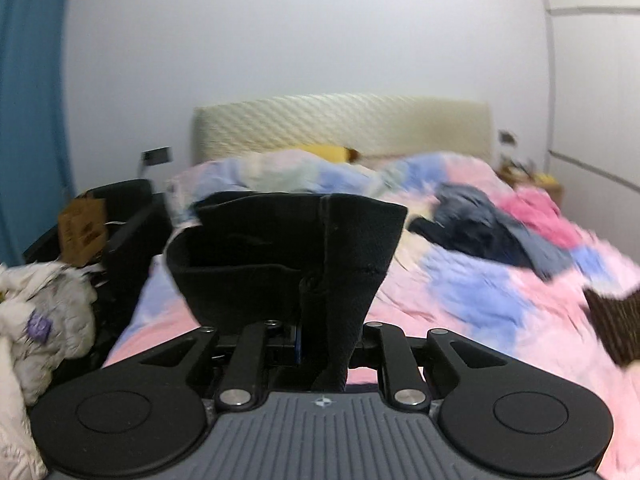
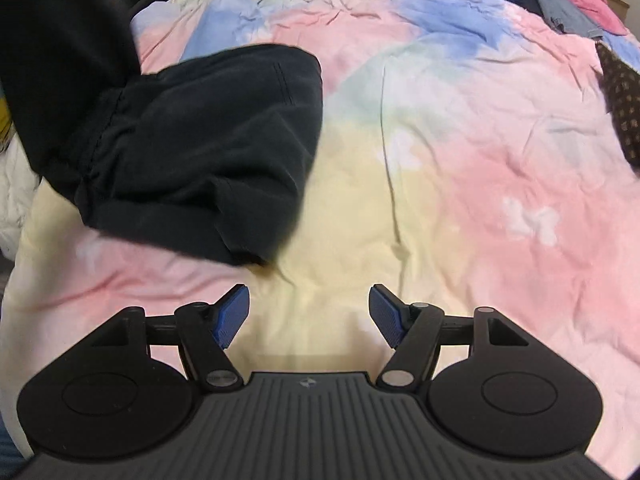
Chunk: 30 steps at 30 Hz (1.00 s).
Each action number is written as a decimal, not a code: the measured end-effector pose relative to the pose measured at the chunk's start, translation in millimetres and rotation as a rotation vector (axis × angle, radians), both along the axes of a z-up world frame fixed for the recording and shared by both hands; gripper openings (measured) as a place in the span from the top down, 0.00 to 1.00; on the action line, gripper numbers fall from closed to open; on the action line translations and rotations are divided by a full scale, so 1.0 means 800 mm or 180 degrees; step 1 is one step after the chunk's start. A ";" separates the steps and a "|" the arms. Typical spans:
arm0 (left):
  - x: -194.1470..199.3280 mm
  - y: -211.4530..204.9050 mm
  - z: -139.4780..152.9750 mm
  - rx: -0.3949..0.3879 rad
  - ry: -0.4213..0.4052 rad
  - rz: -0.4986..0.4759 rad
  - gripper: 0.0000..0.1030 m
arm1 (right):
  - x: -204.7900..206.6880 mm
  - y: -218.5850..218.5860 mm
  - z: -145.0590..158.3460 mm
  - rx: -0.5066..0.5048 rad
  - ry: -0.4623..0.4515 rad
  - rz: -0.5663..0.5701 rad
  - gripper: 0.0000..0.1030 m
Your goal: Fold clothes
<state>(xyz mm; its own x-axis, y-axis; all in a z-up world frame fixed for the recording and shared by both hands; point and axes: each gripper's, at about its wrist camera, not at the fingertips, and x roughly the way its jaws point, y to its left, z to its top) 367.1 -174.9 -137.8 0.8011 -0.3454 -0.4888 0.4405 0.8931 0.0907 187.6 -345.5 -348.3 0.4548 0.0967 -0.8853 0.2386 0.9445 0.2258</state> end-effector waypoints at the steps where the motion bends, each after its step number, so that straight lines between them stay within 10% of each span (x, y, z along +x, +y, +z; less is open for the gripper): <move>1: -0.003 -0.020 -0.012 0.0043 0.0041 -0.0062 0.83 | -0.006 -0.004 -0.004 0.0001 -0.0008 0.0015 0.34; 13: -0.054 -0.141 -0.263 0.0961 0.0771 -0.0619 0.83 | -0.081 -0.080 -0.057 0.0191 0.0049 -0.0371 0.34; 21: -0.066 -0.138 -0.245 0.0957 0.0830 -0.0522 0.78 | -0.080 -0.121 -0.058 0.0424 0.0013 -0.0512 0.34; 30: -0.099 -0.083 -0.190 0.0853 0.1063 -0.0433 0.62 | 0.031 -0.161 -0.028 0.1269 -0.0486 -0.0750 0.34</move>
